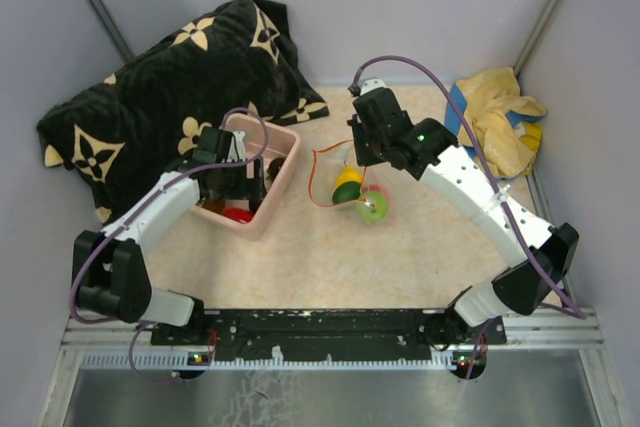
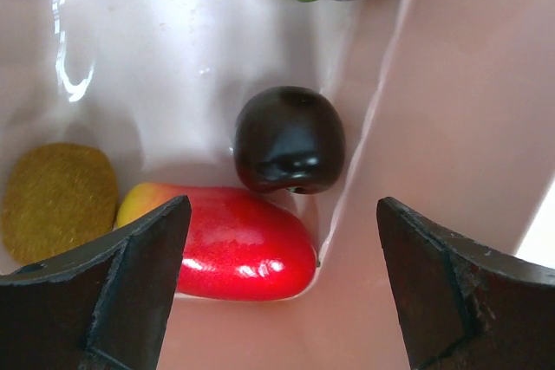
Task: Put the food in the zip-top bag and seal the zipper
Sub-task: Pick up the fake fruit from the bin.
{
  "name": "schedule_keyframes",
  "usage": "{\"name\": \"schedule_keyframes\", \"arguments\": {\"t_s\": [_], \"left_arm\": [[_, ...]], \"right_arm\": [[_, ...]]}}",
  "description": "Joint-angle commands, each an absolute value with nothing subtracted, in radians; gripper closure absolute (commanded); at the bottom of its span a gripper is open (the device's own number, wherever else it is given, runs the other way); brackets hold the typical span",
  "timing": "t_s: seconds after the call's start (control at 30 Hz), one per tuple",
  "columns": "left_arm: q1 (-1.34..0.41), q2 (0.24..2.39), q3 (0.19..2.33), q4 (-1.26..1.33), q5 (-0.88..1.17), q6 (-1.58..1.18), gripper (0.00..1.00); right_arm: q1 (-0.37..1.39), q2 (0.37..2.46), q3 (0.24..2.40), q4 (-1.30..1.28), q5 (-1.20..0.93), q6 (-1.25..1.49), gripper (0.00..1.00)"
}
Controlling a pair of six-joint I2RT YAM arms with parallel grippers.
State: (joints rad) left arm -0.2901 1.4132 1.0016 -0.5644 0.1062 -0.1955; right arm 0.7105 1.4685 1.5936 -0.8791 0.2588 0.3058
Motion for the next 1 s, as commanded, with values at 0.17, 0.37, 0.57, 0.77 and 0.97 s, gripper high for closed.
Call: {"name": "schedule_keyframes", "arguments": {"t_s": [0.17,0.37,0.57,0.77,0.97], "left_arm": [[-0.318,1.461,1.032,-0.556,0.181,-0.232,0.06],[-0.325,1.552,1.045,-0.566,0.061,-0.193,0.06],[-0.325,1.641,1.071,-0.538,0.015,-0.182,0.07],[-0.325,1.715,1.141,-0.488,-0.062,-0.187,0.09],[-0.324,1.727,1.199,-0.383,-0.001,-0.173,0.09]], "right_arm": [[0.706,1.464,1.639,-0.842,0.262,0.281,1.00],[0.706,1.479,1.648,-0.839,0.266,0.277,1.00],[0.706,1.503,1.658,-0.839,0.267,0.264,1.00],[0.704,1.524,1.673,-0.842,0.276,0.244,1.00],[0.704,1.541,1.690,-0.852,0.280,0.224,1.00]]}}
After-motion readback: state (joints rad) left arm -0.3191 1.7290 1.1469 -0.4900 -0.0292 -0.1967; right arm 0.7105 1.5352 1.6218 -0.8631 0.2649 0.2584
